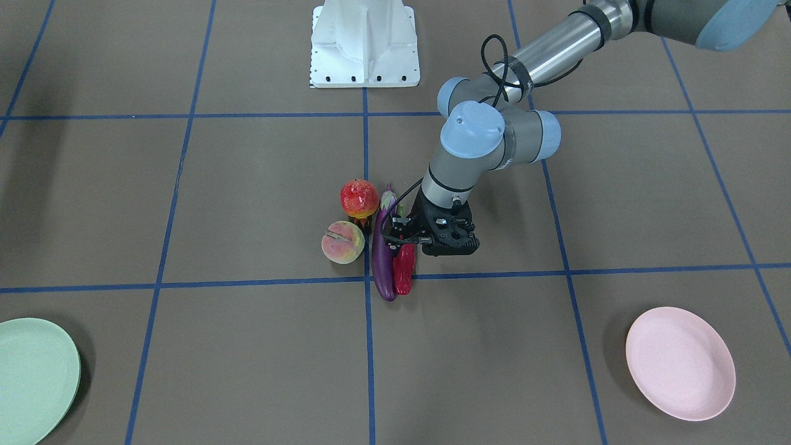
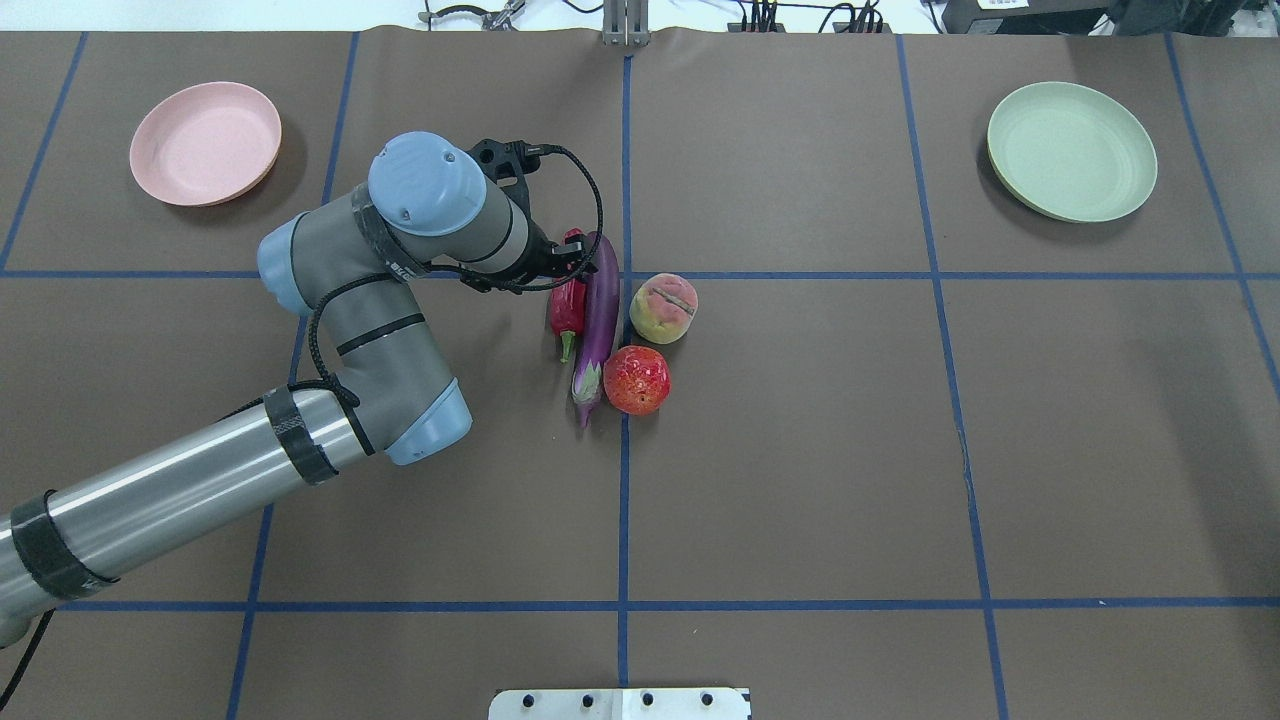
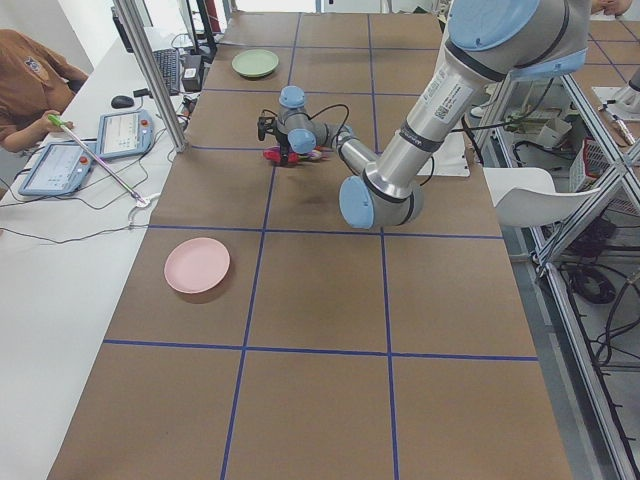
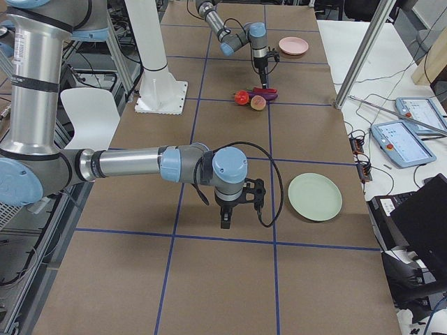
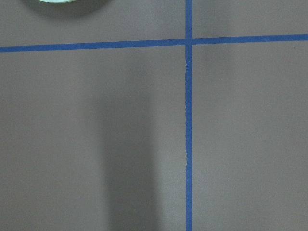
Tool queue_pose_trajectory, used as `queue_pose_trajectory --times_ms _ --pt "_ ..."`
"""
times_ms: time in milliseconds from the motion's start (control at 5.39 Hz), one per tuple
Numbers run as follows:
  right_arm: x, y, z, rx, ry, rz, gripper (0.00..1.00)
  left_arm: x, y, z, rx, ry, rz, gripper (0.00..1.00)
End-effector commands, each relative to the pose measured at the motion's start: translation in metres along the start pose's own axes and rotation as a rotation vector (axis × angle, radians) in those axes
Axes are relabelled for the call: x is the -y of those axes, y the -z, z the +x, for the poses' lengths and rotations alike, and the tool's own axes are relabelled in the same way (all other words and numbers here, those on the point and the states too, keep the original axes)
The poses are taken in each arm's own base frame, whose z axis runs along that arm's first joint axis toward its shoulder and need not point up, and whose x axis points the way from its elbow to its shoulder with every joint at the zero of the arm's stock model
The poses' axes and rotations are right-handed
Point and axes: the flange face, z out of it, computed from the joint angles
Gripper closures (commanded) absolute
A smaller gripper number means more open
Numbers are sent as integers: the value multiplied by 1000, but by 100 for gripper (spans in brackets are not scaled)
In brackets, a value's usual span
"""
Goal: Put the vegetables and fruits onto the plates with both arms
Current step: 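Move the left gripper down to the red chili pepper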
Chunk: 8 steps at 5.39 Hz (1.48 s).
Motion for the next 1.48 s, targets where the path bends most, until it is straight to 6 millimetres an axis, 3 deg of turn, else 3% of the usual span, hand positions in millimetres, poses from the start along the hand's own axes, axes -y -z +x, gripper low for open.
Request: queue_pose_trajectory --times_ms 0,556,1298 --pt "0 0 0 -2 0 0 0 -1 -1 0 0 -1 -2 26" --pt "0 -1 1 -1 -4 -3 0 -6 -10 9 5 -4 -14 33" --pt "0 -4 5 -3 -10 -9 0 -9 -20 5 22 -2 -16 43"
